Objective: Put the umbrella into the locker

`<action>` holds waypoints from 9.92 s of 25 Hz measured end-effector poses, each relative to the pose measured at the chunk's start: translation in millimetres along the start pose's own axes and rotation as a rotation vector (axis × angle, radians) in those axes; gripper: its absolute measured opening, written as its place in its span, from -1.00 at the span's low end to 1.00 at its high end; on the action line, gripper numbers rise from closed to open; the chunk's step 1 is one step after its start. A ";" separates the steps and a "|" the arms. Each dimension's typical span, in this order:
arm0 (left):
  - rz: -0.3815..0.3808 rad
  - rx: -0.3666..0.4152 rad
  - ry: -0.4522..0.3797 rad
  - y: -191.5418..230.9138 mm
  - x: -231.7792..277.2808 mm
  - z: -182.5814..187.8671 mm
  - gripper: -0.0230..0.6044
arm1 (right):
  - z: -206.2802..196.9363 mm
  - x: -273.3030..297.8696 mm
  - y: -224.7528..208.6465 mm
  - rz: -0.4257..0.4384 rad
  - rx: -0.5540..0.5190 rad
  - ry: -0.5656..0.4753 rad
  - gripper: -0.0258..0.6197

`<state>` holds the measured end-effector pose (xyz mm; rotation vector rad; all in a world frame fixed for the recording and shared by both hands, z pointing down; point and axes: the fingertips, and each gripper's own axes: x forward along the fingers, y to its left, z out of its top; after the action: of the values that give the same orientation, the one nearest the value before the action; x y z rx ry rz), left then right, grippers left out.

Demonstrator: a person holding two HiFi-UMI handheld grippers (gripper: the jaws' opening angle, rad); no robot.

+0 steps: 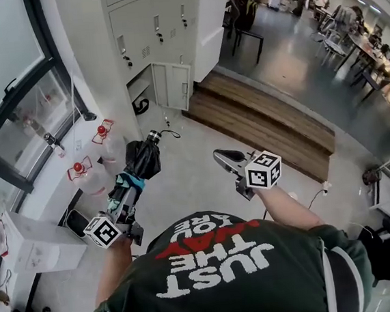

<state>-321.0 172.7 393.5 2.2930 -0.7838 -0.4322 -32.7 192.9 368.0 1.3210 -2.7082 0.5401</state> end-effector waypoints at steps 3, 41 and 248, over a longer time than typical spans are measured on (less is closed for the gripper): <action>0.003 -0.013 -0.011 10.4 10.7 7.5 -0.28 | 4.1 9.3 -14.0 -0.002 0.006 0.005 -0.82; 0.406 -0.259 -0.215 224.0 450.2 7.2 -0.28 | 133.9 284.3 -462.8 0.478 0.008 0.155 -0.82; 0.162 0.375 -0.026 145.1 505.3 91.3 -0.28 | 148.2 318.7 -422.2 0.455 -0.217 0.153 -0.81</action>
<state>-39.7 -280.6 381.2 2.5413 -1.1337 -0.2571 108.0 -335.9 417.5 0.5874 -2.8364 0.3438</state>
